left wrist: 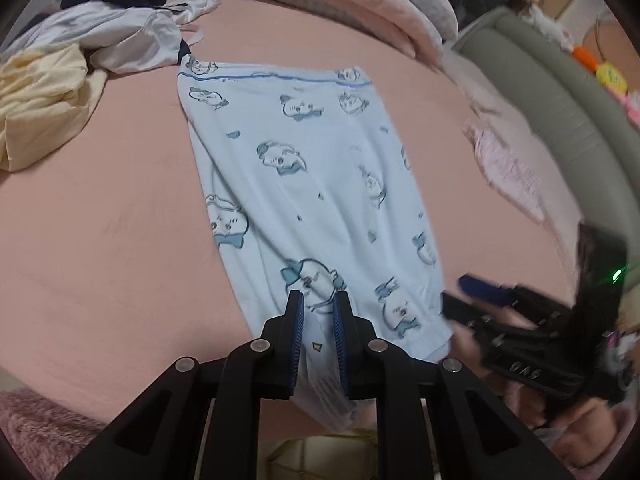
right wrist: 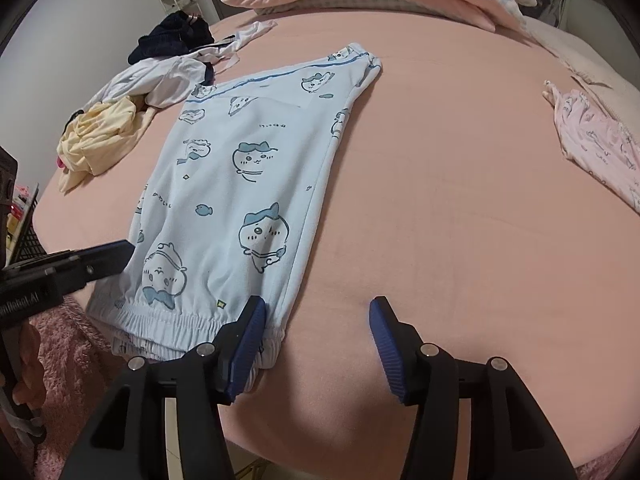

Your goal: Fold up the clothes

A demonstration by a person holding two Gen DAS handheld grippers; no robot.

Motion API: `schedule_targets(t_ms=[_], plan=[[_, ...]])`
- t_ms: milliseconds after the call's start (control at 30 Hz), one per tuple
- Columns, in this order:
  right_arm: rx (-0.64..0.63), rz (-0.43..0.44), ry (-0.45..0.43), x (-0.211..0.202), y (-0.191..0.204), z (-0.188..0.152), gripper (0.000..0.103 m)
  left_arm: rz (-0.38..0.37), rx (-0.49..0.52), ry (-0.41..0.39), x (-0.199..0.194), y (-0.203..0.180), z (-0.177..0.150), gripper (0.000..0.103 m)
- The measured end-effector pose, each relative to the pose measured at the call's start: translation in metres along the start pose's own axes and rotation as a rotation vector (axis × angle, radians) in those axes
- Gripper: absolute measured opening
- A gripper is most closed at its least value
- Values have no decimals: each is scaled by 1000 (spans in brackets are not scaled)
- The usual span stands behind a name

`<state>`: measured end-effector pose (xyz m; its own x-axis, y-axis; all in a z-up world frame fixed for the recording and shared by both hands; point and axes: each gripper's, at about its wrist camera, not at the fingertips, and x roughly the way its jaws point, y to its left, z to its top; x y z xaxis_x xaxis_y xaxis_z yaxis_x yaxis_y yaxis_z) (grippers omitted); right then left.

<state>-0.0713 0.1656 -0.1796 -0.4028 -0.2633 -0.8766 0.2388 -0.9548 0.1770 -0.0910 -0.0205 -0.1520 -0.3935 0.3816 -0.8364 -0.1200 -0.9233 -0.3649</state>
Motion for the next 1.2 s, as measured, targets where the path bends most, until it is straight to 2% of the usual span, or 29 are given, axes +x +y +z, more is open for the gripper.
schedule_targets(t_ms=[100, 267, 400, 500, 600, 800, 867, 1000, 1033, 1067, 1133, 1200], plan=[[0, 0, -2, 0, 1, -1, 55, 30, -4, 69, 16, 3, -2, 13], [-5, 3, -3, 1, 1, 0, 55, 46, -99, 20, 2, 13, -9, 14], [7, 6, 0, 1, 0, 0, 56, 39, -107, 31, 3, 17, -14, 13], [1, -8, -1, 0, 2, 0, 57, 5, -87, 35, 5, 9, -13, 6], [6, -4, -7, -1, 1, -1, 57, 0, -88, 12, -2, 8, -11, 4], [100, 54, -34, -12, -19, -2, 57, 54, -181, -6, -21, 20, -17, 3], [98, 48, -37, -13, -20, -1, 57, 83, -199, -2, -26, 21, -22, 3], [88, 39, -48, -16, -15, 2, 57, 61, -247, -3, -32, 25, -18, 3], [76, 46, -68, -20, -11, 3, 57, 80, -252, -12, -34, 25, -16, 3], [63, 54, -88, -23, -8, 4, 57, 94, -254, -23, -37, 24, -13, 3], [27, 68, -107, -27, 1, 7, 57, 51, -215, -47, -40, 17, -10, 3], [-22, 82, -101, -25, 11, 11, 61, 23, -173, -7, -27, 7, -10, 4]])
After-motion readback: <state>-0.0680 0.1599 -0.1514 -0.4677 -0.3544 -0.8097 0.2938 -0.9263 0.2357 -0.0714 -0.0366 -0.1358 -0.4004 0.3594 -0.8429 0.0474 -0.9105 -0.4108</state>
